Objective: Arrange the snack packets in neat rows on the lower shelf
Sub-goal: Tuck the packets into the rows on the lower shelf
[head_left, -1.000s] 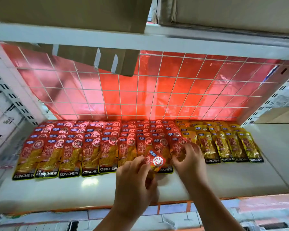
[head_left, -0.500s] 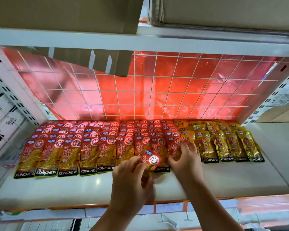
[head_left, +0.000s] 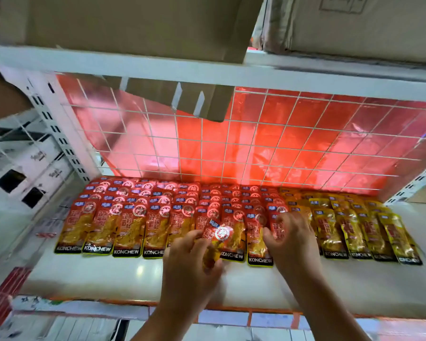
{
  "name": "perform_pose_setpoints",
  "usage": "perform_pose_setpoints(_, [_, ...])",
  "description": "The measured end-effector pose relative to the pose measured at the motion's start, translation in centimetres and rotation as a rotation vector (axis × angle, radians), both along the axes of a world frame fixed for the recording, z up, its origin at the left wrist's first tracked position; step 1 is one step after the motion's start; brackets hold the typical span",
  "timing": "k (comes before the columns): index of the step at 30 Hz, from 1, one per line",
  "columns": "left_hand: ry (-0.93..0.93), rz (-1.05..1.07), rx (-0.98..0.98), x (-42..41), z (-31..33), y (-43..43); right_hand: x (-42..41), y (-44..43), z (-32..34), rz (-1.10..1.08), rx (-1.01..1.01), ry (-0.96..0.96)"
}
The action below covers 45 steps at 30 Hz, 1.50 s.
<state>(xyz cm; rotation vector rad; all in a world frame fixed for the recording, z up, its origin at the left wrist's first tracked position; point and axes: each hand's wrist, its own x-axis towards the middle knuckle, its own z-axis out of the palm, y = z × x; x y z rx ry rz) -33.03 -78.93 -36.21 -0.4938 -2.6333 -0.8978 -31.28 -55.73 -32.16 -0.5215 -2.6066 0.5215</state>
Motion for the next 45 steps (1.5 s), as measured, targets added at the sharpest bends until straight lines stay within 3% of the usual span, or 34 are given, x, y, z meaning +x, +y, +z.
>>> perform_pose_setpoints(9, [-0.009, 0.230, -0.093, -3.3, 0.2, -11.9, -4.1, -10.0, 0.6, 0.216, -0.007, -0.062])
perform_pose_setpoints(18, [-0.074, 0.454, -0.054, -6.7, 1.4, -23.1, -5.9, -17.2, 0.7, 0.312, -0.026, -0.075])
perform_pose_setpoints(45, [-0.163, 0.441, -0.020, -7.6, 0.4, -23.6, -4.6, -18.7, 0.5, 0.285, -0.034, -0.089])
